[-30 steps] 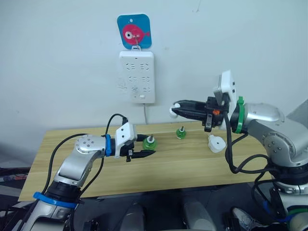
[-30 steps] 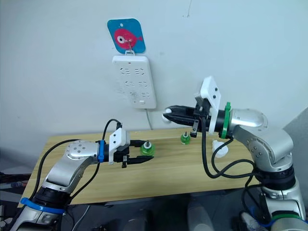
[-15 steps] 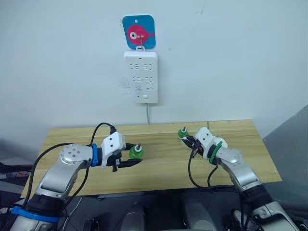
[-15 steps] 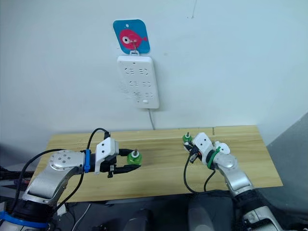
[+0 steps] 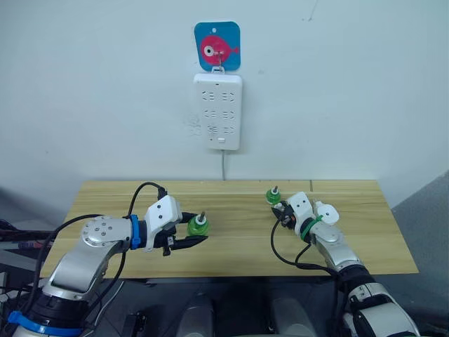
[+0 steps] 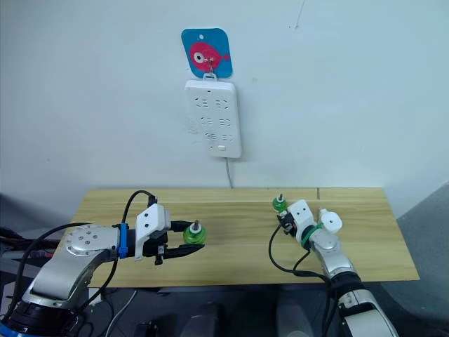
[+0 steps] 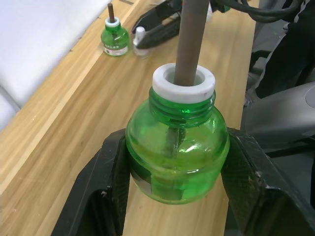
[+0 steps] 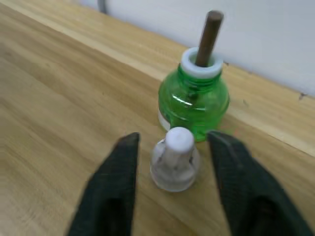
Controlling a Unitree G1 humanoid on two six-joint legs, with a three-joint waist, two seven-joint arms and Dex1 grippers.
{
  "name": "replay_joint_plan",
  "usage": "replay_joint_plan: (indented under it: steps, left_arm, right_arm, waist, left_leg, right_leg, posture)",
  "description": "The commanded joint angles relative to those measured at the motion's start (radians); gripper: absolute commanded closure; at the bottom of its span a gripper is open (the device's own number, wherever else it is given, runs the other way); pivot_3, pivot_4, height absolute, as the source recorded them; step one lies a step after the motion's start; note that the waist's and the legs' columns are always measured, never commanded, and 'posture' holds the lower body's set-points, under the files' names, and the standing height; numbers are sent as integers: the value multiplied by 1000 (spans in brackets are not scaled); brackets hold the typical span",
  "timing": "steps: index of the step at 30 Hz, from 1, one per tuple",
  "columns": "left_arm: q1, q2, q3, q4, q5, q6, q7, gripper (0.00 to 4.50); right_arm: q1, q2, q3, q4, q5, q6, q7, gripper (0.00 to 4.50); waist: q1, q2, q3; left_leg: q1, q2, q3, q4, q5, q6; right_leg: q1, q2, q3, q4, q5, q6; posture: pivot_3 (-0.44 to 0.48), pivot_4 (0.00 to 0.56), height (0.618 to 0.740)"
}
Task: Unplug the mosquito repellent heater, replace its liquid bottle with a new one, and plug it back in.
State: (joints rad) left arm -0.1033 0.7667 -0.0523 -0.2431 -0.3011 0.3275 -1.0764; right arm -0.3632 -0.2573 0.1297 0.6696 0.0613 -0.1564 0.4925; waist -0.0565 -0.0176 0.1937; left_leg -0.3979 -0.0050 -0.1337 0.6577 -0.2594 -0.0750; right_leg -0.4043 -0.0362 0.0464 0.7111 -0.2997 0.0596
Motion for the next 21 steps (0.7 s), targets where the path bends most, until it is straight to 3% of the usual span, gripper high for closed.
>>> replay_joint_plan:
  steps: [1, 4, 5, 8, 11, 16, 21]
  left_arm:
    - [-26, -11, 4, -10, -14, -8, 4, 2251]
    - [-50, -31, -3, 5, -23, -7, 0, 2251]
    - [-61, -40, -6, 11, -28, -9, -4, 2251]
    - [-94, -68, -19, 22, -56, -3, -30, 2251]
    - [-136, -89, -58, 45, -57, -30, -80, 2251]
    - [-227, -152, -93, 102, -63, -52, -106, 2251]
    - [-296, -204, -112, 155, -53, -79, -123, 2251]
  right_arm:
    - [57, -34, -24, -183, 33, 38, 55, 1063]
    - [148, -98, 8, -440, 48, 129, 143, 110]
    - [176, -125, 19, -558, 80, 194, 184, 0]
    - [199, -208, 36, -883, 202, 412, 272, 0]
    - [123, -281, 64, -1094, 322, 619, 347, 0]
    - [-16, -291, 103, -1179, 414, 791, 379, 0]
    - [-76, -263, 119, -1165, 451, 846, 380, 0]
  waist:
    - [0, 0, 0]
    - [0, 1, -1]
    - [0, 1, -1]
    - [-3, 2, -1]
    - [-18, 2, -2]
    - [-27, 2, -3]
    - [-31, 1, -3]
  left_leg:
    - [0, 0, 0, 0, 0, 0]
    - [-1, 0, 0, 0, 0, 0]
    - [0, 0, 0, 0, 0, 0]
    - [-1, 0, -1, 1, 0, 0]
    - [0, 1, -1, 2, 0, 0]
    - [-1, 1, -2, 2, 0, 0]
    - [-2, 0, -2, 2, 0, 0]
  right_leg:
    - [0, 0, 0, 0, 0, 0]
    - [0, 0, 0, 0, 0, 0]
    - [0, 0, 0, 0, 0, 0]
    - [0, 0, 0, 0, 0, 0]
    - [1, 1, 0, 0, 0, 0]
    - [1, 1, -2, 0, 0, 0]
    - [1, 0, -2, -2, 0, 0]
  posture:
    - [5, 154, 734]
    - [-19, 149, 734]
    - [-31, 145, 734]
    - [-61, 143, 734]
    - [-86, 136, 734]
    - [-114, 132, 734]
    - [-129, 127, 734]
